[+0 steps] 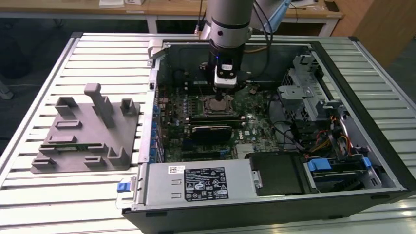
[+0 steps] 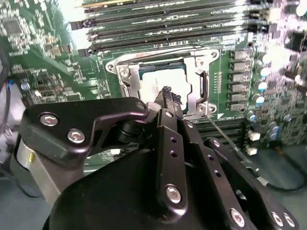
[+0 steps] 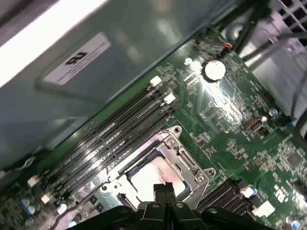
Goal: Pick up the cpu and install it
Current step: 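Close the cpu cover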
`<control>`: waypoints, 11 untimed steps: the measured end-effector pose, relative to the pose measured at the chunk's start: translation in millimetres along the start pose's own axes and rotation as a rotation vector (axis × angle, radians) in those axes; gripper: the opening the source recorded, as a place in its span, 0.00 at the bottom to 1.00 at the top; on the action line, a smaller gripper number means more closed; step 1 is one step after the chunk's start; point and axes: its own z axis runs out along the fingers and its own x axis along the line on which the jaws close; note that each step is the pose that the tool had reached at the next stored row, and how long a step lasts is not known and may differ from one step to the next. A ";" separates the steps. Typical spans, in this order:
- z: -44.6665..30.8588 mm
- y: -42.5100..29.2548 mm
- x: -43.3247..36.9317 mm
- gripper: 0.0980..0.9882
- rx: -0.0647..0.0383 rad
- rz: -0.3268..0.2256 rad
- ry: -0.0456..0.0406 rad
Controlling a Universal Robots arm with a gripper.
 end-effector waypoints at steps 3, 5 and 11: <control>0.2 0.0 0.0 0.01 0.000 -0.075 -0.0004; 0.3 0.0 0.0 0.01 0.000 -0.111 -0.0006; 0.5 0.0 0.0 0.01 -0.001 -0.220 -0.0013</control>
